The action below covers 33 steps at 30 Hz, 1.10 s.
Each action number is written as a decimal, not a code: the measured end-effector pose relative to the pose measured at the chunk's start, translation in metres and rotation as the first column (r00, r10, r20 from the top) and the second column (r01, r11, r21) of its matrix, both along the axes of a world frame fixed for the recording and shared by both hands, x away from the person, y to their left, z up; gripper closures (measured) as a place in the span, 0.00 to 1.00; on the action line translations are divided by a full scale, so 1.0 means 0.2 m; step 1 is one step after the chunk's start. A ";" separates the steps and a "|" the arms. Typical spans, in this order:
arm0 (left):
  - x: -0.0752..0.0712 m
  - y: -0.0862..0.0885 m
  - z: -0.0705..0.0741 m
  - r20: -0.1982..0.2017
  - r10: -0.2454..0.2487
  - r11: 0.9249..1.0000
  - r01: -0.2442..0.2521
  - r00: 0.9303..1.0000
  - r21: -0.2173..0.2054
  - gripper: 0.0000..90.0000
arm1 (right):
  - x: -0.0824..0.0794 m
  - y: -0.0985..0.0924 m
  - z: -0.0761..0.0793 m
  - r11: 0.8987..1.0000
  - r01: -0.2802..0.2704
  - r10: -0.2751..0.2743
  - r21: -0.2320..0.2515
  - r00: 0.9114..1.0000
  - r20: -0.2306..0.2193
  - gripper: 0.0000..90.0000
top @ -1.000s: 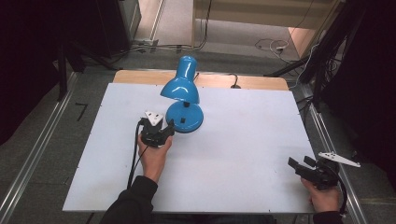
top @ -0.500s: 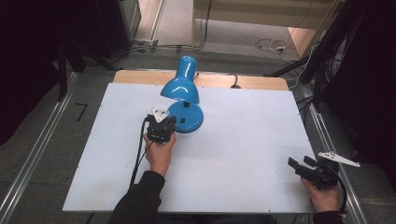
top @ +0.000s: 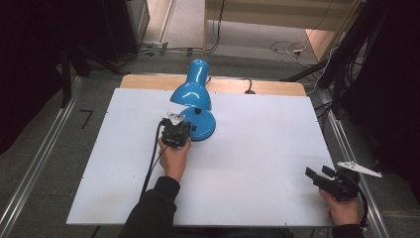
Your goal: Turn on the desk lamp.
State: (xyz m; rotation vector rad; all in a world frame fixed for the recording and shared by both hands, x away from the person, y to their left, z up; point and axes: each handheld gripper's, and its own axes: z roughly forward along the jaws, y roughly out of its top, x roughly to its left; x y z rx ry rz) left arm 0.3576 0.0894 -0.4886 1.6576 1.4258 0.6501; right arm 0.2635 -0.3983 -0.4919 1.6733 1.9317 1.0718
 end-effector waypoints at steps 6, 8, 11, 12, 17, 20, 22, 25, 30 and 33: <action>0.01 0.00 -0.01 -0.005 -0.001 1.000 0.001 1.000 0.001 1.00 | 0.00 0.00 0.00 1.000 0.001 -0.001 0.001 1.000 -0.001 0.27; 0.02 -0.01 -0.01 -0.007 -0.005 1.000 0.005 1.000 0.003 1.00 | 0.00 0.00 0.00 1.000 -0.001 0.001 -0.001 1.000 0.000 0.27; 0.02 -0.01 -0.02 -0.009 -0.016 1.000 0.016 1.000 0.005 1.00 | 0.00 0.00 0.00 1.000 -0.002 0.002 -0.001 1.000 0.001 0.27; 0.02 -0.02 -0.02 -0.008 -0.021 1.000 0.021 1.000 0.004 1.00 | 0.00 0.00 0.00 1.000 -0.001 0.001 0.000 1.000 0.000 0.27; 0.03 -0.02 -0.02 -0.010 -0.025 1.000 0.025 1.000 -0.008 1.00 | 0.00 0.00 0.00 1.000 0.000 0.000 0.003 1.000 0.001 0.27; 0.04 -0.02 -0.02 -0.014 -0.025 1.000 0.025 1.000 -0.005 1.00 | 0.00 0.00 0.00 1.000 -0.002 0.002 -0.002 1.000 0.000 0.27; 0.05 -0.03 -0.02 -0.016 -0.025 1.000 0.025 1.000 -0.004 1.00 | 0.00 0.00 0.00 1.000 -0.004 0.004 -0.001 1.000 0.002 0.27; 0.05 -0.04 -0.02 -0.016 -0.027 1.000 0.027 0.999 -0.003 1.00 | 0.00 0.00 0.00 1.000 -0.001 0.001 0.005 1.000 0.003 0.27; 0.06 -0.05 -0.03 -0.019 -0.029 1.000 0.029 0.999 -0.004 1.00 | 0.00 0.00 0.00 1.000 -0.002 0.002 0.005 1.000 0.003 0.27; 0.06 -0.05 -0.04 -0.027 -0.029 1.000 0.029 0.999 0.004 1.00 | 0.00 0.00 0.00 1.000 -0.001 0.001 0.006 1.000 0.003 0.27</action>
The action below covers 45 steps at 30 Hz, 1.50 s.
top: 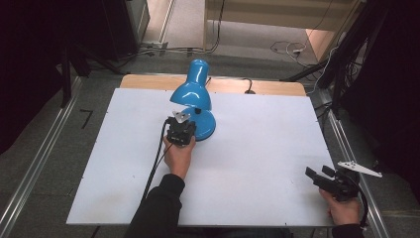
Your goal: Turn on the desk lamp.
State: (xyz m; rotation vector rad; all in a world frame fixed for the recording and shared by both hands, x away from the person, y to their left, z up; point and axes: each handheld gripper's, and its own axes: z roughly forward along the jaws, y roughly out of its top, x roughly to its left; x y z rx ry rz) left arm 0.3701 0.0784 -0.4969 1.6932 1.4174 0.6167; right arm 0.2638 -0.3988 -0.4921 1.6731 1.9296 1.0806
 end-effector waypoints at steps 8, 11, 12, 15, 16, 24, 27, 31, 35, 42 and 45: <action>0.00 0.00 -0.01 -0.002 0.002 1.000 -0.002 1.000 0.008 1.00 | 0.00 0.00 0.00 1.000 -0.002 0.002 -0.003 1.000 0.002 0.27; 0.00 0.00 -0.01 0.000 0.001 1.000 -0.001 1.000 0.011 1.00 | 0.00 0.00 0.00 1.000 -0.002 0.002 -0.003 1.000 0.002 0.27; 0.00 0.00 -0.01 0.000 0.001 1.000 -0.001 1.000 0.011 1.00 | 0.00 0.00 0.00 1.000 -0.002 0.002 -0.004 1.000 0.002 0.27; 0.00 0.00 -0.01 0.001 0.001 1.000 -0.001 1.000 0.017 1.00 | 0.00 0.00 0.00 1.000 -0.001 0.001 -0.003 1.000 0.002 0.27; 0.00 0.00 -0.01 0.002 0.001 1.000 -0.001 1.000 0.018 1.00 | 0.00 0.00 0.00 1.000 -0.002 0.002 -0.003 1.000 0.002 0.27; 0.00 0.00 -0.01 -0.003 -0.002 1.000 0.002 1.000 0.003 1.00 | 0.00 0.00 0.00 1.000 -0.002 0.002 -0.001 1.000 0.001 0.27; 0.00 0.00 -0.01 0.000 -0.002 1.000 0.002 1.000 0.009 1.00 | 0.00 0.00 0.00 1.000 -0.003 0.003 0.000 1.000 0.001 0.27; 0.00 0.00 -0.01 0.003 0.004 1.000 -0.004 1.000 0.012 1.00 | 0.00 0.00 0.00 1.000 -0.002 0.002 -0.001 1.000 0.001 0.27; 0.00 0.00 -0.01 0.005 0.005 1.000 -0.005 1.000 0.014 1.00 | 0.00 0.00 0.00 1.000 -0.002 0.002 0.000 1.000 -0.002 0.27; 0.00 0.00 -0.01 0.002 0.005 1.000 -0.005 1.000 0.015 1.00 | 0.00 0.00 0.00 1.000 -0.002 0.002 0.001 1.000 -0.002 0.27; 0.00 0.00 -0.01 0.003 0.007 1.000 -0.007 1.000 0.014 1.00 | 0.00 0.00 0.00 1.000 -0.003 0.003 -0.001 1.000 -0.002 0.27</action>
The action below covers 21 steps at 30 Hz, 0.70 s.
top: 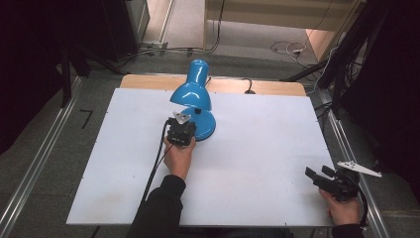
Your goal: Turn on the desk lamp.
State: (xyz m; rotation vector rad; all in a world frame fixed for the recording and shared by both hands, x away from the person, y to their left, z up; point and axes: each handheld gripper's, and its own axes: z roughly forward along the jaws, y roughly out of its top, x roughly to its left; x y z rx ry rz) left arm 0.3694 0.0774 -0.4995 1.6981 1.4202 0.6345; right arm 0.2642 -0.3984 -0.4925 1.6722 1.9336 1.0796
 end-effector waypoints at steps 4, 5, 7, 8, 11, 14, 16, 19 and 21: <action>0.00 0.00 0.00 0.000 0.000 1.000 0.000 1.000 -0.001 1.00 | 0.00 0.00 0.00 1.000 0.001 -0.001 0.003 1.000 0.000 0.27; 0.00 0.00 0.00 0.000 0.000 1.000 0.000 1.000 -0.001 1.00 | 0.00 0.00 0.00 1.000 0.000 0.000 0.003 1.000 0.000 0.27; 0.00 0.00 0.00 -0.003 -0.001 1.000 0.001 1.000 0.000 1.00 | 0.00 0.00 0.00 1.000 0.000 0.000 0.003 1.000 0.000 0.27; 0.00 0.00 0.00 -0.004 0.000 1.000 0.000 1.000 -0.001 1.00 | 0.00 0.00 0.00 1.000 0.000 0.000 0.002 1.000 0.000 0.27; 0.00 0.00 0.00 -0.003 0.002 1.000 -0.002 1.000 -0.001 1.00 | 0.00 0.00 0.00 1.000 0.000 0.000 -0.001 1.000 -0.001 0.27; 0.00 0.00 0.00 -0.004 0.002 1.000 -0.002 1.000 0.000 1.00 | 0.00 0.00 0.00 1.000 -0.002 0.002 0.000 1.000 0.000 0.27; 0.00 0.00 0.00 -0.005 0.003 1.000 -0.003 1.000 0.000 1.00 | 0.00 0.00 0.00 1.000 -0.002 0.002 -0.001 1.000 0.000 0.27; 0.00 0.00 0.00 -0.006 0.002 1.000 -0.002 1.000 0.000 1.00 | 0.00 0.00 0.00 1.000 -0.003 0.003 -0.001 1.000 -0.001 0.27; -0.01 0.00 0.00 -0.006 0.000 1.000 0.000 1.000 0.006 1.00 | 0.00 0.00 0.00 1.000 -0.001 0.001 -0.001 1.000 -0.001 0.27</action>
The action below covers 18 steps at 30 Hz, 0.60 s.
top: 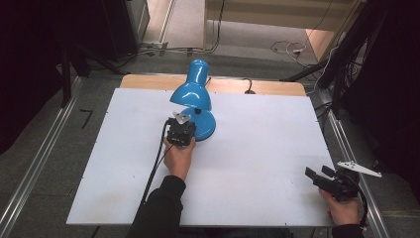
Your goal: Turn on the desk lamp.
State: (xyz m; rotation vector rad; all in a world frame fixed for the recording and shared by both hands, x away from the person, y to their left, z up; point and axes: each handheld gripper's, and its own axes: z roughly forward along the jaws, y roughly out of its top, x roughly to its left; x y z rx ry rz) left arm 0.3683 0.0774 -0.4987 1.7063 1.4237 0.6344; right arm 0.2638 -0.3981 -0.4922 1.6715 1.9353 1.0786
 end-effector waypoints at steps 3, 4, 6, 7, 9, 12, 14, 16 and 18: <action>-0.01 0.01 0.00 -0.015 -0.006 1.000 0.006 1.000 -0.005 1.00 | 0.00 0.00 0.00 1.000 -0.001 0.001 -0.001 1.000 0.001 0.27; -0.01 0.01 0.00 -0.015 -0.012 1.000 0.012 1.000 0.001 1.00 | 0.00 0.00 0.00 1.000 -0.002 0.002 -0.002 1.000 0.002 0.27; -0.01 0.01 0.00 -0.015 -0.016 1.000 0.016 1.000 0.003 1.00 | 0.00 0.00 0.00 1.000 -0.003 0.003 -0.003 1.000 0.003 0.27; -0.01 0.01 0.00 -0.014 -0.016 1.000 0.016 1.000 0.000 1.00 | 0.00 0.01 0.00 1.000 -0.004 0.004 -0.004 1.000 0.004 0.27; -0.02 0.01 0.00 -0.010 -0.012 1.000 0.012 1.000 -0.002 1.00 | 0.00 0.00 0.00 1.000 -0.004 0.004 -0.005 1.000 0.005 0.27; -0.01 0.02 0.00 -0.009 -0.017 0.999 0.017 1.000 -0.027 1.00 | 0.00 0.00 0.00 1.000 0.001 -0.001 0.001 1.000 0.001 0.27; -0.02 0.03 -0.01 -0.002 -0.017 0.999 0.017 1.000 -0.028 1.00 | 0.00 0.00 0.00 1.000 0.002 -0.002 0.000 1.000 0.000 0.27; -0.03 0.03 0.00 0.005 -0.025 1.000 0.025 1.000 -0.011 0.97 | 0.00 0.00 0.00 1.000 0.002 -0.002 0.002 1.000 -0.001 0.27; -0.05 0.04 0.00 0.016 -0.021 1.000 0.021 1.000 -0.019 0.96 | 0.00 0.00 0.00 1.000 0.002 -0.002 0.002 1.000 -0.001 0.27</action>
